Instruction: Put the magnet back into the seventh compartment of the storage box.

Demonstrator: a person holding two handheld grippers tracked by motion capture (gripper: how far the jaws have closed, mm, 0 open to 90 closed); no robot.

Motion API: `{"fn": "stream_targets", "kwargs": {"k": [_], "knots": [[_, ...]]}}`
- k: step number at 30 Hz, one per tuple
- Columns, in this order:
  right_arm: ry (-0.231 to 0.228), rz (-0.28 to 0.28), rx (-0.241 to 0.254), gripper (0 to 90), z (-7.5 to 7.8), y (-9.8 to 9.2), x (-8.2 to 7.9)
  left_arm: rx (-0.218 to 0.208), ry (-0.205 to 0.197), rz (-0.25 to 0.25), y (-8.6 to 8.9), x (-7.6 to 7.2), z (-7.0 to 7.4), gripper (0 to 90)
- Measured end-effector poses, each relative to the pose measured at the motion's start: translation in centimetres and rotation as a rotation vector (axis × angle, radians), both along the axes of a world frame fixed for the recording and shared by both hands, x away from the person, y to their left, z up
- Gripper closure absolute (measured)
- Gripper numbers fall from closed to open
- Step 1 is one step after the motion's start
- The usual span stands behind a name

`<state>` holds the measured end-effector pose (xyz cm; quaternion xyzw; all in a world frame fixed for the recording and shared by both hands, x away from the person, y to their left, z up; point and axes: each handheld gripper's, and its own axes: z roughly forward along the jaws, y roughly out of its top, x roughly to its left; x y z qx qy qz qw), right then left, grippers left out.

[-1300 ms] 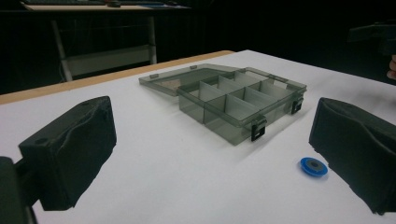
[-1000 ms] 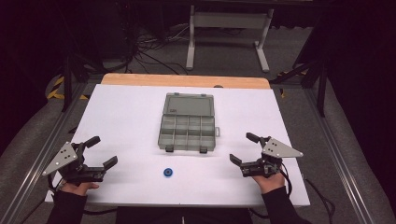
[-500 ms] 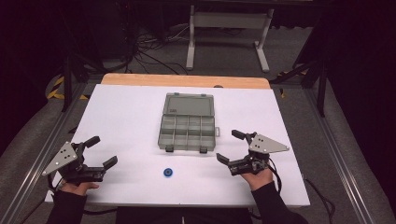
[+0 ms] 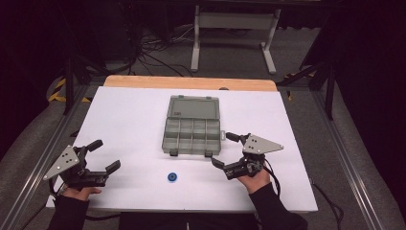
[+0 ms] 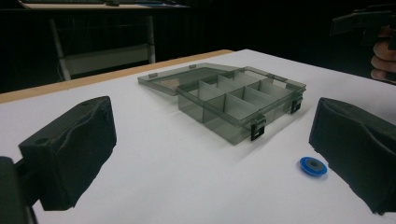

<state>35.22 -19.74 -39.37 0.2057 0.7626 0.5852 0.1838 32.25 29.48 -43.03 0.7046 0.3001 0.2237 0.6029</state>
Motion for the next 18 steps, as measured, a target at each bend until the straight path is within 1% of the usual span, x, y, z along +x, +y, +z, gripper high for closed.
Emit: {"fn": "stream_targets", "kwargs": {"k": [3, 6, 9, 11, 12, 15, 16, 18], "knots": [[0.009, -0.005, -0.015, 3.1, 0.1, 0.3, 0.0, 0.002, 0.002, -0.003, 0.0, 0.0, 0.0, 1.2], [0.024, 0.014, -0.030, 3.1, 0.1, 0.5, 0.2, 0.001, 0.002, -0.003, 0.0, 0.0, 0.0, 1.3], [0.044, 0.031, -0.048, 3.5, 0.5, 0.5, 0.5, 0.005, 0.003, -0.004, 0.0, 0.1, 0.0, 1.3], [0.072, 0.041, -0.077, 4.6, 1.0, 0.5, 0.8, 0.003, 0.005, -0.003, 0.0, 0.1, -0.1, 1.3], [0.091, 0.052, -0.101, 5.7, 1.4, 0.6, 0.9, 0.004, 0.006, -0.003, 0.0, 0.1, -0.1, 1.2], [0.116, 0.078, -0.139, 7.2, 2.0, 0.7, 1.2, 0.003, 0.007, -0.001, 0.0, 0.1, -0.1, 1.3], [0.116, 0.078, -0.139, 7.2, 2.0, 0.7, 1.2, 0.003, 0.007, -0.001, 0.0, 0.1, -0.1, 1.3], [0.132, 0.096, -0.193, 7.2, 2.4, 1.0, 1.3, 0.004, 0.008, -0.001, 0.0, 0.1, -0.1, 1.3]]}}
